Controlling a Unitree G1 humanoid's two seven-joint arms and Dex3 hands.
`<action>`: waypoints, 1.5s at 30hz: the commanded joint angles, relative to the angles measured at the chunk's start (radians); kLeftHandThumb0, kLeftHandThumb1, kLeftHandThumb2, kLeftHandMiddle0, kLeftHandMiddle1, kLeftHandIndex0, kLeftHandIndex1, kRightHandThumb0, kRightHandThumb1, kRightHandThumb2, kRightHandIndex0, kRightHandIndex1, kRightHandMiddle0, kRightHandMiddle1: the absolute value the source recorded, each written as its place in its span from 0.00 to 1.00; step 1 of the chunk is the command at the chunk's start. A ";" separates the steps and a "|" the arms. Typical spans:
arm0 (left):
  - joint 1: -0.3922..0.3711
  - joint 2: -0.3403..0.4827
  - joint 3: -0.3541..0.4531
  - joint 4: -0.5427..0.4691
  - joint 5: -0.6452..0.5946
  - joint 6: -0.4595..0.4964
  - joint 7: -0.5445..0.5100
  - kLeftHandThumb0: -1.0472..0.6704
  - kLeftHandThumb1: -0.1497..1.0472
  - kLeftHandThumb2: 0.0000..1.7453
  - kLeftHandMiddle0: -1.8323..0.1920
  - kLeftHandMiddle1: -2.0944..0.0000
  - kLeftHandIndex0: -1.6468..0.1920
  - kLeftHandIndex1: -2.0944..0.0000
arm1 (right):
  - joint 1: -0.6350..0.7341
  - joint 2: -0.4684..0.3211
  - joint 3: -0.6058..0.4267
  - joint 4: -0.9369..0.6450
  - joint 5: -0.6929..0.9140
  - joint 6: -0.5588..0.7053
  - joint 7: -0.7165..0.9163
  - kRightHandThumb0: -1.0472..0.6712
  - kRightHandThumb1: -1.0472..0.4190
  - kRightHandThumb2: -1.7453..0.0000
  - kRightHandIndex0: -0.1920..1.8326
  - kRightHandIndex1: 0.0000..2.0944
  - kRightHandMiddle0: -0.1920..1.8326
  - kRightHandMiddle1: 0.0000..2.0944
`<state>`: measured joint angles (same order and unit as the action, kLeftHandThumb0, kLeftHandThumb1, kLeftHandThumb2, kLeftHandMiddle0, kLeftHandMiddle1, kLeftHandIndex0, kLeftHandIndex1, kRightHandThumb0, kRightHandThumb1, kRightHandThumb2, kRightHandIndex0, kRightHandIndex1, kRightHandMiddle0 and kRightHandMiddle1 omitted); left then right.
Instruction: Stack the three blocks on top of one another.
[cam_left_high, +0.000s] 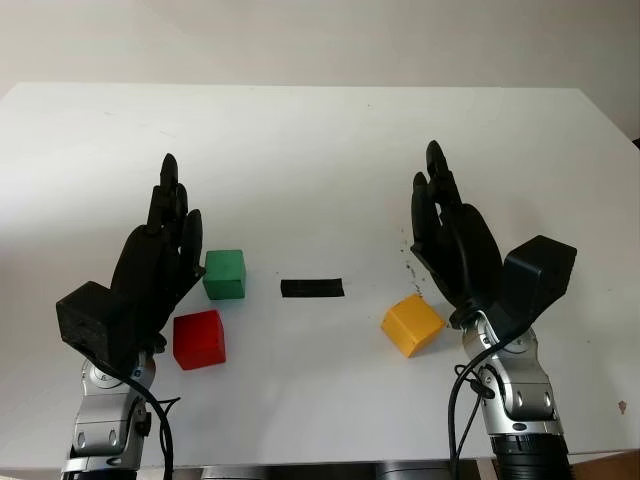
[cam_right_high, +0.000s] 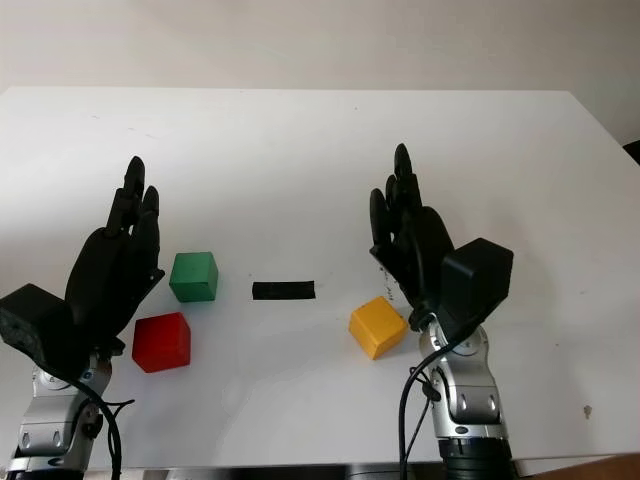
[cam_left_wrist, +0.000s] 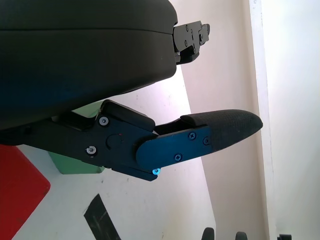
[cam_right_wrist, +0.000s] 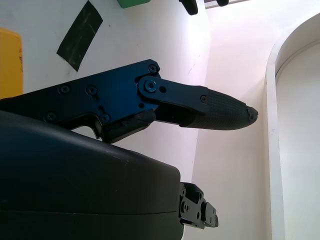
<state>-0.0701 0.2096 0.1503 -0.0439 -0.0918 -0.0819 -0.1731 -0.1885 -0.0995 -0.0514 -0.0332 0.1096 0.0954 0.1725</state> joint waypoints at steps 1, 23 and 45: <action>0.010 -0.003 -0.006 -0.020 0.002 -0.003 0.003 0.15 1.00 0.38 1.00 1.00 1.00 1.00 | 0.007 -0.012 -0.001 -0.026 0.000 0.007 0.001 0.19 0.00 0.64 0.00 0.00 0.00 0.00; 0.066 0.123 0.025 -0.258 0.263 0.034 0.067 0.11 1.00 0.27 0.91 0.96 0.91 0.96 | -0.027 -0.008 -0.007 0.011 0.000 -0.014 -0.001 0.19 0.00 0.64 0.00 0.00 0.00 0.00; 0.383 0.512 0.222 -0.965 0.757 0.468 -0.535 0.08 0.96 0.03 0.82 0.97 0.62 0.92 | -0.023 -0.001 0.006 0.007 -0.001 -0.013 -0.007 0.17 0.00 0.64 0.00 0.00 0.00 0.00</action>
<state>0.3007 0.7130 0.3630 -0.9913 0.6536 0.3919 -0.6996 -0.2110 -0.0980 -0.0458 -0.0106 0.1084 0.0906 0.1656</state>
